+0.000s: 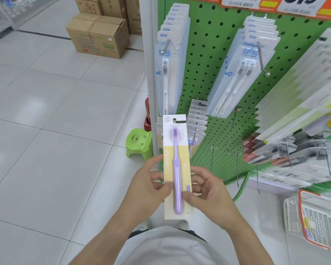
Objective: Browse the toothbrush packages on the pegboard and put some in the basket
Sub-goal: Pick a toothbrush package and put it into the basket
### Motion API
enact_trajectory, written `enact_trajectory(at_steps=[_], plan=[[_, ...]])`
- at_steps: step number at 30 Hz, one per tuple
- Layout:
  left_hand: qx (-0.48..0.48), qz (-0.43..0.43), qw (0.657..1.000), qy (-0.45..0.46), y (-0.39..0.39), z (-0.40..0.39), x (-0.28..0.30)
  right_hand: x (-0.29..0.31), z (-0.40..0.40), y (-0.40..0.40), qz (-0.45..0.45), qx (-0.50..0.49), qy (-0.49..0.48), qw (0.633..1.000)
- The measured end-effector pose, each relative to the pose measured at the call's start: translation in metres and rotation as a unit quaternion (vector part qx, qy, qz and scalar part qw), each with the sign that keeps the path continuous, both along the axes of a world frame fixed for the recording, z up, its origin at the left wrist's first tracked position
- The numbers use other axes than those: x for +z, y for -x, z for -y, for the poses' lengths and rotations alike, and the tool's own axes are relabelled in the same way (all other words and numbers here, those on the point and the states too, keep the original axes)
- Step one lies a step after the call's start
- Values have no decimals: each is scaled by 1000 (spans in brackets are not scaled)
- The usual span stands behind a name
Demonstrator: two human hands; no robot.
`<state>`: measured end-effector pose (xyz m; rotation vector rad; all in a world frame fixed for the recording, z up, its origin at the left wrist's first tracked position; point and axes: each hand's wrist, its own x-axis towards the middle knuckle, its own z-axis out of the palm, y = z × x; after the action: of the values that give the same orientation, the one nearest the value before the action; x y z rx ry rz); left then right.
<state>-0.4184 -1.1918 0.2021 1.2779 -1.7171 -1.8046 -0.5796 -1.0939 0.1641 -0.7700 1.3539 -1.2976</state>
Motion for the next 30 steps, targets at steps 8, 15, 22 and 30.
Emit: enact_trajectory(at_steps=[8, 15, 22, 30], plan=[[26, -15, 1000, 7, 4, 2, -1, 5, 2, 4, -23, 42, -28, 998], [6, 113, 987, 111, 3, 2, -6, 4, 5, -5, -59, 40, -14, 997], [79, 133, 952, 265, 6, 2, -3, 12, 5, -7, -78, 55, 4, 995], [127, 41, 984, 117, 1, 5, 2, 10, 3, -12, -120, 75, 18, 990]])
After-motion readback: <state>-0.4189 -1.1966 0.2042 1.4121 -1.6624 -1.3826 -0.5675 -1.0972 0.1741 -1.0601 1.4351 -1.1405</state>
